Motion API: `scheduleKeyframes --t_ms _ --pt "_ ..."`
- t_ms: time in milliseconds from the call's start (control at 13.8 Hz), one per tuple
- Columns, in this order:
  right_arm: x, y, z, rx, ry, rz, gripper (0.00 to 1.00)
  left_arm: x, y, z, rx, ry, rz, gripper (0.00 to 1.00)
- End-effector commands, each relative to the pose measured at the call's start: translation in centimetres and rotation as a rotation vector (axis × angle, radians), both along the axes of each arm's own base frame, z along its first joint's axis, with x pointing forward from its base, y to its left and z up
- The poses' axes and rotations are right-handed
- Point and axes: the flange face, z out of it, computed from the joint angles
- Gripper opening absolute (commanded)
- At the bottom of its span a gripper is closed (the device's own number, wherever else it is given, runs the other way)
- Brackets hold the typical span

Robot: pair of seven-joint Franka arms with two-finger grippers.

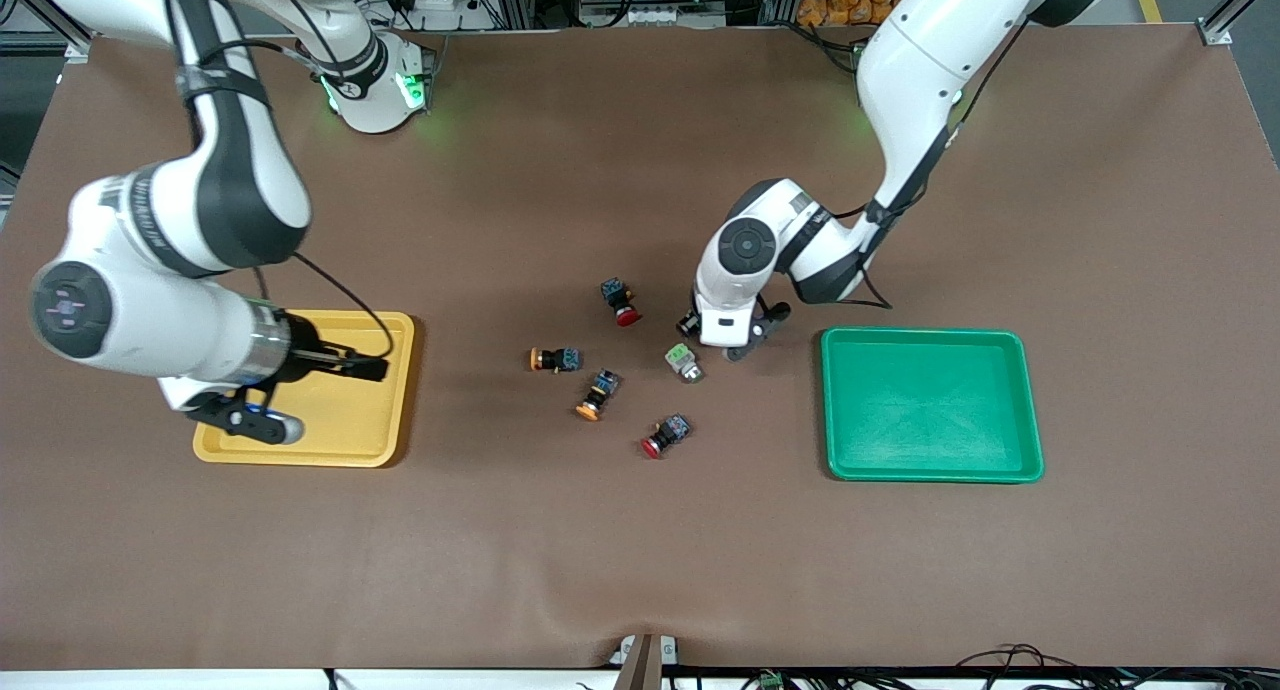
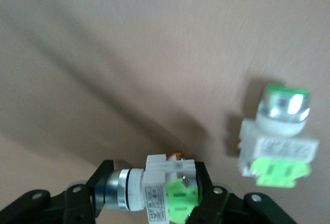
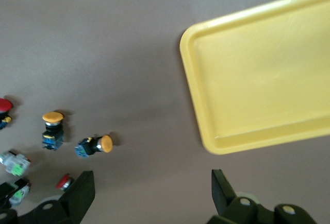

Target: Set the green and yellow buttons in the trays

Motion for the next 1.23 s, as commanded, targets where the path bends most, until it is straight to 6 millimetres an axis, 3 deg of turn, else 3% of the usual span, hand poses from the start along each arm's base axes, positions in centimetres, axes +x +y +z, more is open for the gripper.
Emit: scheduleKeyframes --t_ms 0,145,435,653,944,1016,1089,1161 --pt "-0.4 3.8 -2.1 -0.031 0.046 -0.154 1.00 1.1 5.0 5.4 0.030 -0.059 0.050 0.00" --pt "-0.9 6.4 -3.9 -0.075 0.080 -0.285 1.00 2.8 9.1 7.4 0.086 -0.027 0.022 0.00" --pt "-2.0 11.1 -8.2 -0.134 0.096 -0.501 1.00 7.2 19.8 9.9 0.114 0.011 -0.071 0.00" --pt "-3.8 14.6 -12.1 -0.124 0.042 -0.551 1.00 9.6 28.3 9.1 0.100 0.024 -0.116 0.00" --pt "-5.4 18.0 -17.9 -0.166 0.057 -0.588 1.00 10.5 35.7 5.9 0.090 0.064 -0.147 0.00" --pt "-5.9 19.0 -19.1 -0.170 0.046 -0.622 1.00 10.5 36.0 5.9 0.106 0.061 -0.159 0.09" --pt "-6.2 19.7 -20.3 -0.167 0.030 -0.641 1.00 10.6 36.4 5.9 0.114 0.061 -0.160 0.33" --pt "-6.6 19.8 -21.5 -0.160 0.014 -0.651 1.00 10.6 36.8 5.9 0.114 0.063 -0.151 0.99"
